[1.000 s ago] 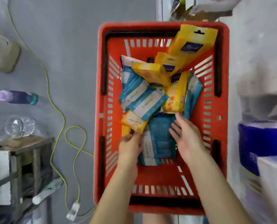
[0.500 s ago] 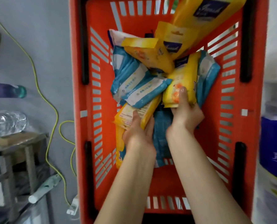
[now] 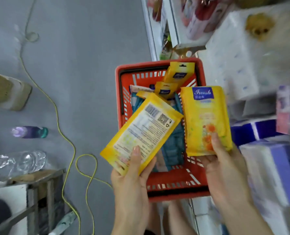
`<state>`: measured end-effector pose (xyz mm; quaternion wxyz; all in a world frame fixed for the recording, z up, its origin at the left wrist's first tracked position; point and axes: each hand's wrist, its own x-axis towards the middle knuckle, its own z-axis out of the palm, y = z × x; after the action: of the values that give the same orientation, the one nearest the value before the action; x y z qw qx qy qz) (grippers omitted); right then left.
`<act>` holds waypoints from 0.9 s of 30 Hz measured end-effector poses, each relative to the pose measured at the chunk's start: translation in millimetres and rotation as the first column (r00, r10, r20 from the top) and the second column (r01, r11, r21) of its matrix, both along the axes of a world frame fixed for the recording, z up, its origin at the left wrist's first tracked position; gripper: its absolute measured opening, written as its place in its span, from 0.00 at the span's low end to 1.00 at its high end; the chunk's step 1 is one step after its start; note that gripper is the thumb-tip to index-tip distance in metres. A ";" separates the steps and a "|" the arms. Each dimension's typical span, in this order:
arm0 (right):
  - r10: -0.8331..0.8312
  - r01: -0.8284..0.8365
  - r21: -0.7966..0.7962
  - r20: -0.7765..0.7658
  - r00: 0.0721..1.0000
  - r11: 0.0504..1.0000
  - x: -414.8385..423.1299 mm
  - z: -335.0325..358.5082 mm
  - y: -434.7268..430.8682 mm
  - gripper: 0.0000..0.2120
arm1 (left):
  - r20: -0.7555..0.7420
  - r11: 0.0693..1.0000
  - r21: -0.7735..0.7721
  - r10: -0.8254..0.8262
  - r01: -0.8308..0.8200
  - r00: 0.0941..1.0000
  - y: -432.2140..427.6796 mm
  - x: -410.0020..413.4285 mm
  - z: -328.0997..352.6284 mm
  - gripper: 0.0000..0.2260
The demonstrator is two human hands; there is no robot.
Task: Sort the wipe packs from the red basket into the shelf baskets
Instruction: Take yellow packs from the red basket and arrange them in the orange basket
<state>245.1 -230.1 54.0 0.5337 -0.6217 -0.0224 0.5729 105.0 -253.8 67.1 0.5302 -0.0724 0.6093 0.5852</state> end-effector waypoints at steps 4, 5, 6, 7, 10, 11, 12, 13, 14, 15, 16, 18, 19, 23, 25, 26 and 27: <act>0.074 -0.063 0.186 -0.050 0.996 0.980 -2.9 71.6 -24.9 0.26 | -0.074 0.962 0.213 -0.159 0.171 0.985 3.6 -19.9 63.5 0.09; 0.091 -0.078 0.235 -0.042 0.995 0.969 -3.1 90.1 -34.4 0.29 | -0.092 0.936 0.263 -0.219 0.236 0.971 3.7 -24.5 79.9 0.09; 0.105 -0.093 0.279 -0.025 0.994 0.956 -2.8 108.2 -45.1 0.32 | -0.112 0.897 0.316 -0.289 0.310 0.951 3.3 -29.0 95.6 0.10; 0.105 -0.097 0.311 -0.008 0.994 0.945 -3.0 126.5 -57.5 0.33 | -0.138 0.843 0.370 -0.366 0.391 0.920 0.9 -33.2 110.1 0.10; 0.049 -0.033 0.387 -0.031 0.998 0.921 -5.4 178.7 -105.9 0.38 | -0.212 0.649 0.485 -0.562 0.585 0.799 -16.6 -40.1 154.2 0.19; 0.023 0.001 0.425 -0.053 0.998 0.905 -6.0 196.0 -125.0 0.40 | -0.209 0.595 0.523 -0.604 0.610 0.769 -24.8 -38.8 167.7 0.27; -0.002 0.041 0.464 -0.084 0.996 0.885 -6.8 211.2 -143.1 0.39 | -0.199 0.543 0.561 -0.644 0.625 0.739 -33.2 -36.2 180.0 0.35; -0.030 0.087 0.503 -0.121 0.992 0.860 -7.6 226.0 -160.3 0.37 | -0.197 0.488 0.597 -0.680 0.637 0.706 -42.3 -32.3 191.9 0.38; -0.066 0.144 0.539 -0.160 0.985 0.830 -7.6 239.9 -177.6 0.33 | -0.205 0.435 0.622 -0.712 0.651 0.672 -52.3 -25.7 204.6 0.38; -0.114 0.208 0.566 -0.198 0.974 0.798 -6.4 251.6 -194.2 0.31 | -0.214 0.385 0.640 -0.741 0.665 0.636 -64.0 -17.7 217.8 0.36; -0.166 0.270 0.589 -0.226 0.960 0.762 -4.0 262.7 -210.5 0.30 | -0.224 0.338 0.649 -0.771 0.682 0.596 -75.9 -9.1 230.6 0.34; -0.294 0.390 0.619 -0.257 0.921 0.682 3.1 283.5 -243.1 0.30 | -0.260 0.246 0.642 -0.821 0.726 0.508 -101.6 9.2 250.7 0.29; -0.362 0.449 0.631 -0.272 0.892 0.633 7.8 293.2 -259.2 0.29 | -0.284 0.192 0.638 -0.842 0.745 0.460 -114.4 18.3 258.4 0.27; -0.480 0.484 0.701 -0.227 0.847 0.523 27.1 322.6 -323.6 0.25 | -0.400 -0.030 0.618 -0.872 0.786 0.281 -171.9 56.5 285.0 0.29; -0.560 0.504 0.673 -0.158 0.813 0.542 36.6 328.6 -355.7 0.32 | -0.387 -0.118 0.614 -0.907 0.780 0.167 -205.9 77.1 296.5 0.32; -0.600 0.515 0.653 -0.115 0.792 0.555 41.0 330.5 -373.2 0.36 | -0.368 -0.150 0.606 -0.923 0.781 0.109 -223.8 87.0 302.5 0.32; -0.643 0.534 0.638 -0.077 0.762 0.555 46.4 331.8 -391.9 0.38 | -0.332 -0.172 0.596 -0.942 0.784 0.046 -241.7 95.2 307.5 0.32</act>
<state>291.5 -622.0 385.8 0.8649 -0.4236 -0.0454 0.2654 200.2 -495.5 374.6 0.8287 0.4880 0.1713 0.2140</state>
